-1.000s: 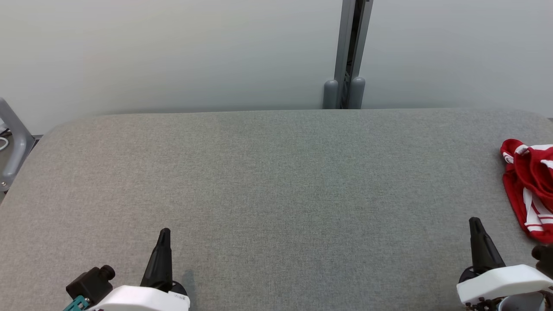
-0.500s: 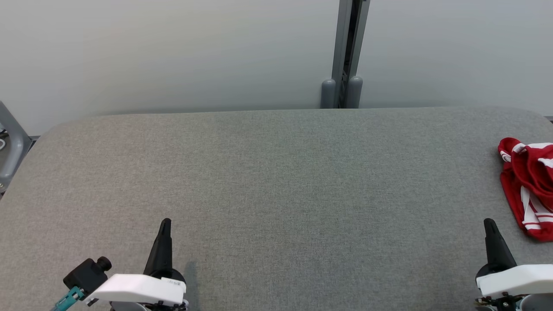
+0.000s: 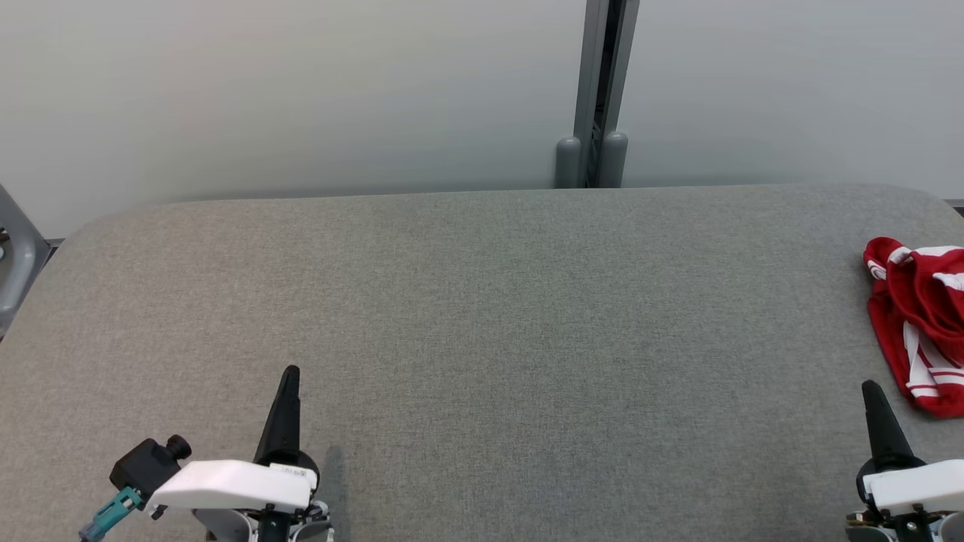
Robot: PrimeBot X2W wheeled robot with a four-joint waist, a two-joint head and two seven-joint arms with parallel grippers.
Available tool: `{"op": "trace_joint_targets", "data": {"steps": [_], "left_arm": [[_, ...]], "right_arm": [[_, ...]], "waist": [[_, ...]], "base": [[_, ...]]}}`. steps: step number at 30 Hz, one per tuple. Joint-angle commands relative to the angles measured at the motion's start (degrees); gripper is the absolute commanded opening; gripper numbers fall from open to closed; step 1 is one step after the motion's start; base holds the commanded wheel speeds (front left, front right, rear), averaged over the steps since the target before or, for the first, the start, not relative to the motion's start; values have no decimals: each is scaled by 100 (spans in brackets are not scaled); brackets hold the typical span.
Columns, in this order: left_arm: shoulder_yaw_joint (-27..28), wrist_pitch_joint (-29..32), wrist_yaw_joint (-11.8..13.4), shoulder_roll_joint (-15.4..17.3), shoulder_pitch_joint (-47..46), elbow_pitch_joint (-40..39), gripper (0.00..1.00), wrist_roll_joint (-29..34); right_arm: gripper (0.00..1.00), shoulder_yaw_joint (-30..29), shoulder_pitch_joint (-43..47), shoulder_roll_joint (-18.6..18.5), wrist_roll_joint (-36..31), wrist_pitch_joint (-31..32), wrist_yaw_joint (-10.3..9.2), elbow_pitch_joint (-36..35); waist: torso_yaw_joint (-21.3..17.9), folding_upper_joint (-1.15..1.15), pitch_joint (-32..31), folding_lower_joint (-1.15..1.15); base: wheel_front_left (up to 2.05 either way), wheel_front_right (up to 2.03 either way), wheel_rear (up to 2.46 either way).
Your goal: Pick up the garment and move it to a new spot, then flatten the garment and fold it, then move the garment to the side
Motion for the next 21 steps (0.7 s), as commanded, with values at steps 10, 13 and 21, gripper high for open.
{"op": "trace_joint_targets", "data": {"steps": [10,13,21], "left_arm": [[-17,121,-107,27,-364,48,0,-747],[-23,146,-120,28,-418,65,0,-896],[-40,230,-164,32,-540,128,0,-1367]], "right_arm": [[0,-292,-143,-63,907,297,2,-110],[0,-339,-141,-65,1089,363,2,-109],[0,-508,-145,-72,1667,551,2,-119]], "waist": [[-36,0,6,0],[-44,0,8,0],[-74,0,13,0]], "base": [[0,0,0],[0,0,0],[0,0,0]]}}
